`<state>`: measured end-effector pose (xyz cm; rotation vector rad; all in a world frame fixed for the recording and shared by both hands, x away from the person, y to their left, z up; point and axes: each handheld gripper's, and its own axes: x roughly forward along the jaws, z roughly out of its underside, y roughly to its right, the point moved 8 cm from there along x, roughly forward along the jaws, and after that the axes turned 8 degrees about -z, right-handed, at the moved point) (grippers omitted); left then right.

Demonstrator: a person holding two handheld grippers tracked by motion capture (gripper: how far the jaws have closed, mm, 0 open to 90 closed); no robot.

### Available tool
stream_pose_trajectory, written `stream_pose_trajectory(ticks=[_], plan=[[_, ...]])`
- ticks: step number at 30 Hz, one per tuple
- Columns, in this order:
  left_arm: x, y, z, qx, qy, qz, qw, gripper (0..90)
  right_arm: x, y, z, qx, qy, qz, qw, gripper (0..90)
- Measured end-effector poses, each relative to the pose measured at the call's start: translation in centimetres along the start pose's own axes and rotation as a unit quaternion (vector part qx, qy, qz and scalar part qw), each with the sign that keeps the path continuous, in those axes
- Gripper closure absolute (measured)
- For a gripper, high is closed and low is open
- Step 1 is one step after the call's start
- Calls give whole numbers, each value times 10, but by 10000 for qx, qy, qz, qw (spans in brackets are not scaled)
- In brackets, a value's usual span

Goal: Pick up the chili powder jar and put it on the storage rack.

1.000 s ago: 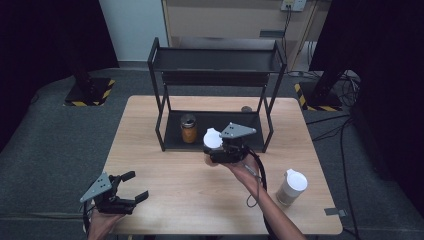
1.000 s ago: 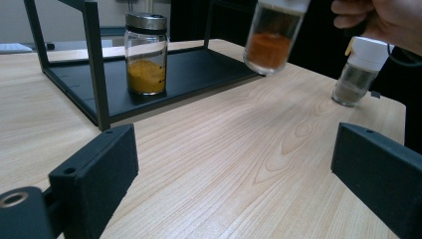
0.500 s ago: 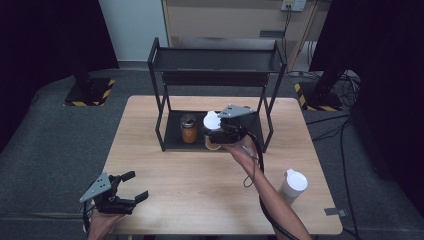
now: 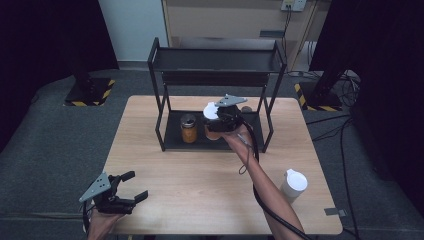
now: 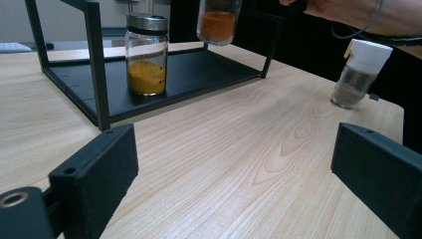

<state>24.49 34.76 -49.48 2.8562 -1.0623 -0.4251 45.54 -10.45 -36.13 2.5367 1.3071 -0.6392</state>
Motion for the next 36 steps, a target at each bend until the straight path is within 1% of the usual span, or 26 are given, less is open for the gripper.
stream_pose_trajectory(ticks=[5, 10, 15, 17, 20, 22, 23, 28, 29, 36], plan=[[0, 0, 0, -7, 4, 0, 10000, 39, 10, 8, 4, 137, -5, 88, 9999, 308], [0, 0, 0, -13, 9, 5, 10000, 39, 20, 14, 14, 191, -19, 150, 9997, 308], [0, 0, 0, -18, 7, 2, 10000, 39, 30, 18, 23, 289, -33, 121, 9995, 308], [0, -1, 0, -18, 9, 1, 10000, 39, 34, 19, 26, 328, -44, 66, 9994, 308], [0, -1, 1, -31, 8, 2, 10000, 39, 40, 21, 30, 301, -75, 44, 9995, 308], [0, -1, 1, -26, 8, 3, 10000, 39, 43, 22, 32, 335, -92, 21, 9994, 308], [0, -1, 1, -25, 10, 7, 10000, 39, 44, 23, 34, 305, -87, 13, 9995, 308], [0, -1, 1, -33, 9, 10, 10000, 39, 48, 27, 38, 339, -134, 30, 9993, 308], [0, -1, 1, -32, 9, 8, 10000, 40, 48, 27, 39, 394, -136, 31, 9991, 308], [0, -1, 1, -33, 5, 5, 10000, 39, 54, 30, 46, 405, -143, -33, 9991, 308]])
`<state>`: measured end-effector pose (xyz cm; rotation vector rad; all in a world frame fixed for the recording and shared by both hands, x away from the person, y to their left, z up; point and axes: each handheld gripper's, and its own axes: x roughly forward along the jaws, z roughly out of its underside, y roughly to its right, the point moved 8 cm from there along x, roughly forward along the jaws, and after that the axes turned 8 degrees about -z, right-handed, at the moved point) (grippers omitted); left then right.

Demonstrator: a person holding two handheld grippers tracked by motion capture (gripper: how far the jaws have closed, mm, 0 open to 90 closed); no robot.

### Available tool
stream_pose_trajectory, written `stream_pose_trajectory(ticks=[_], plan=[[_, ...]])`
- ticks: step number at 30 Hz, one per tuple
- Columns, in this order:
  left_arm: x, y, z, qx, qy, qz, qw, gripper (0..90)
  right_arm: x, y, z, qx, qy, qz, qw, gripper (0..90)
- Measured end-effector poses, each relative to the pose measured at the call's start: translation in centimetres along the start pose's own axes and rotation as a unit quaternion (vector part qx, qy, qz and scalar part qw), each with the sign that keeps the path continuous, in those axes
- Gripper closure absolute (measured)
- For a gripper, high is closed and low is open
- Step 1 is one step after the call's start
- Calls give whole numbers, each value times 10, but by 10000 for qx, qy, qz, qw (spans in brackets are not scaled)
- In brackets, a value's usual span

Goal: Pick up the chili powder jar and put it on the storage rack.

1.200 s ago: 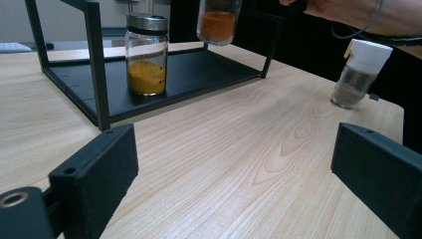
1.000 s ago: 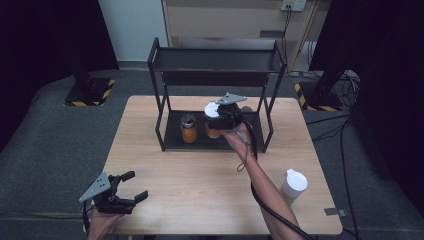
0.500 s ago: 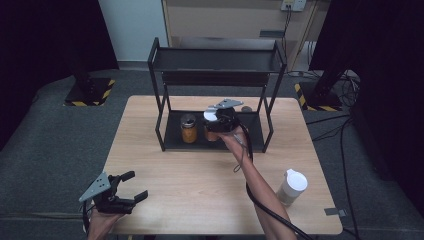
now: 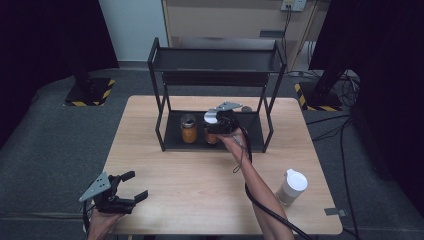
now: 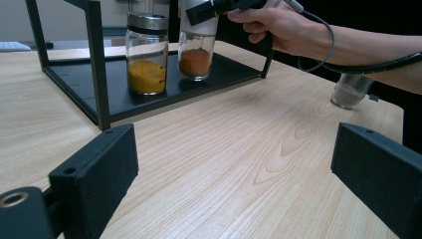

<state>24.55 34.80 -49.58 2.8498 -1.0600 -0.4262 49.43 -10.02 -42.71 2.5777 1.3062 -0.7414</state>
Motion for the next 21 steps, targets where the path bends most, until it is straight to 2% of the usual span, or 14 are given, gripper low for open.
stream_pose_trajectory(ticks=[8, 21], plan=[[0, 0, 0, -3, 2, 2, 10000, 40, 3, 2, 3, 17, -40, -16, 10000, 308], [0, 0, 0, 8, -5, 6, 10000, 40, 1, 3, 5, 96, 92, -57, 9999, 293]])
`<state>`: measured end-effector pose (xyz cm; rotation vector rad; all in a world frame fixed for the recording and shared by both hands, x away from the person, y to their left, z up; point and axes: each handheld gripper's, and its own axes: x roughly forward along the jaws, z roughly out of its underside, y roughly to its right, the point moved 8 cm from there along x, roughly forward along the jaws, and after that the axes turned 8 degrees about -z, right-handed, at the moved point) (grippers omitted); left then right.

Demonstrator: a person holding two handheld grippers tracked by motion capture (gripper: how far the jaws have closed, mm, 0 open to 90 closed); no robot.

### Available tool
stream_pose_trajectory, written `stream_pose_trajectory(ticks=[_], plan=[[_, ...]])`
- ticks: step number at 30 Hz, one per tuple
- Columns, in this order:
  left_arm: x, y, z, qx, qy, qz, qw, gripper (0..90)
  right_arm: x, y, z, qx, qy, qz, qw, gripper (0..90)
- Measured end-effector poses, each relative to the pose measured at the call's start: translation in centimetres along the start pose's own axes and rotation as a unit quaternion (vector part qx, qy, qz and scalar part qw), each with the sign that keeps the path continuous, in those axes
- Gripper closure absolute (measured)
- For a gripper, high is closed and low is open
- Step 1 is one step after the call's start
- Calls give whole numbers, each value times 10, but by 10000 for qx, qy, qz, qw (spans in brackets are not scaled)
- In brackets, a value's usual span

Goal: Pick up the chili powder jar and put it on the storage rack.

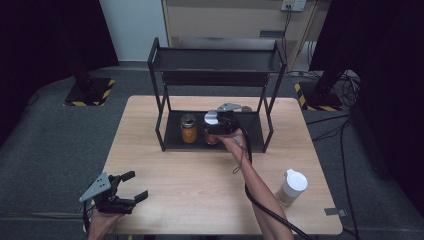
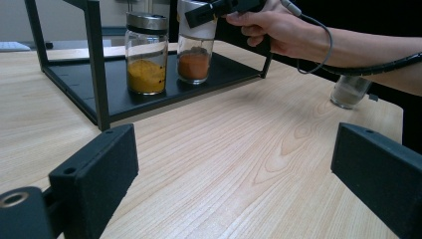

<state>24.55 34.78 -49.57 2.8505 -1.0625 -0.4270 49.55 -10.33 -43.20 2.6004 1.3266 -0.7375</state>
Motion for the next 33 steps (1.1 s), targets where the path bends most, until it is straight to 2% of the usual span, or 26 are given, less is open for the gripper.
stream_pose_trajectory(ticks=[4, 8, 11, 17, 23, 33], plan=[[0, 0, 0, 2, 4, 2, 10000, 39, -5, 2, -3, 83, 148, -47, 9998, 200], [0, 0, 0, 16, 0, 10, 10000, 40, -10, 0, -9, 55, 247, 48, 9997, 125], [0, 0, 0, 19, 2, 8, 10000, 39, -16, -3, -14, -24, 308, 91, 9995, 114], [0, 1, -1, 39, 6, 16, 10000, 40, -27, -11, -25, -123, 409, 24, 9991, 104], [0, 1, -1, 51, 8, 15, 10000, 40, -39, -19, -37, -321, 367, -34, 9988, 100], [0, 1, -1, 58, 14, 29, 10000, 39, -73, -35, -55, -601, 262, -88, 9978, 97]])
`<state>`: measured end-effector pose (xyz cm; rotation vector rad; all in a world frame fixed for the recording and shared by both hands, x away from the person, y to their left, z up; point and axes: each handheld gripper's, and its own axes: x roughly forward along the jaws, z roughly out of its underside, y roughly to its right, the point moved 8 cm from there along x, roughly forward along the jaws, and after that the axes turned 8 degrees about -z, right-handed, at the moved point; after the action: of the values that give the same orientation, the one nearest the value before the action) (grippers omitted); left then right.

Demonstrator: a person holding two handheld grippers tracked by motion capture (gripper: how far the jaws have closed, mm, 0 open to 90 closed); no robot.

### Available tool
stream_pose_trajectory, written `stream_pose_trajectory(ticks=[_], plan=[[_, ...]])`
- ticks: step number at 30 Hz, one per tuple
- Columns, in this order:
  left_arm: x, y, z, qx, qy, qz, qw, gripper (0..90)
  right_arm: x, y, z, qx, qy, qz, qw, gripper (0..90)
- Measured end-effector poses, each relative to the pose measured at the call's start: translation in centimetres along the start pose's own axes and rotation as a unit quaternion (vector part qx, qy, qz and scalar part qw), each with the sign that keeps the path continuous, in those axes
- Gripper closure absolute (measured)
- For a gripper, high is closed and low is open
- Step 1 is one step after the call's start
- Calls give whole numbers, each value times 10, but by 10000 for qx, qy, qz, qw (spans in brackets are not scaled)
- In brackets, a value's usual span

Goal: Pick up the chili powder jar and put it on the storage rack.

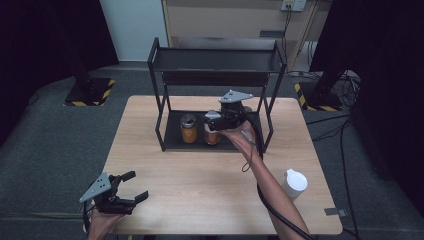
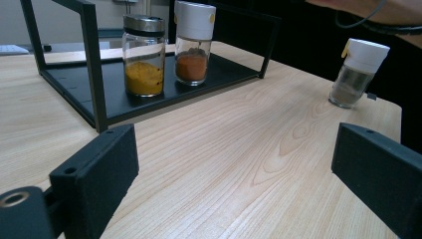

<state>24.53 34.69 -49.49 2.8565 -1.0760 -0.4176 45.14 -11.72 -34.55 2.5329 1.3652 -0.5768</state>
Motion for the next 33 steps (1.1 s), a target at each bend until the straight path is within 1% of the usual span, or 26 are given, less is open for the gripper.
stream_pose_trajectory(ticks=[4, 11, 13, 15, 18, 20, 24, 27, 30, 33], plan=[[0, 0, 0, -3, -1, 0, 10000, 39, -16, -3, -4, -18, -13, -11, 10000, 96], [0, -1, 0, -30, 10, 6, 10000, 39, -44, -9, -13, -237, -119, 101, 9996, 93], [0, -1, 0, -29, 10, 5, 10000, 38, -52, -11, -15, -270, -88, 90, 9996, 93], [-1, -1, 0, -32, 7, 1, 10000, 38, -59, -15, -17, -358, -105, 118, 9992, 93], [-1, -1, 0, -48, 18, -2, 10000, 38, -69, -19, -18, -441, -142, 100, 9989, 92], [-1, -1, 0, -52, 23, -2, 10000, 38, -76, -22, -17, -448, -119, 57, 9989, 91], [-1, -1, 0, -45, 10, -1, 10000, 38, -90, -27, -9, -368, -23, -67, 9993, 91], [0, -1, 0, -40, 5, -3, 10000, 38, -100, -31, -4, -410, 6, -56, 9991, 91], [-1, 0, 0, -44, 13, -4, 10000, 38, -112, -34, 1, -398, 89, -81, 9991, 91], [0, 0, 0, -41, 6, 0, 10000, 38, -121, -38, 5, -463, 103, -32, 9989, 89]])
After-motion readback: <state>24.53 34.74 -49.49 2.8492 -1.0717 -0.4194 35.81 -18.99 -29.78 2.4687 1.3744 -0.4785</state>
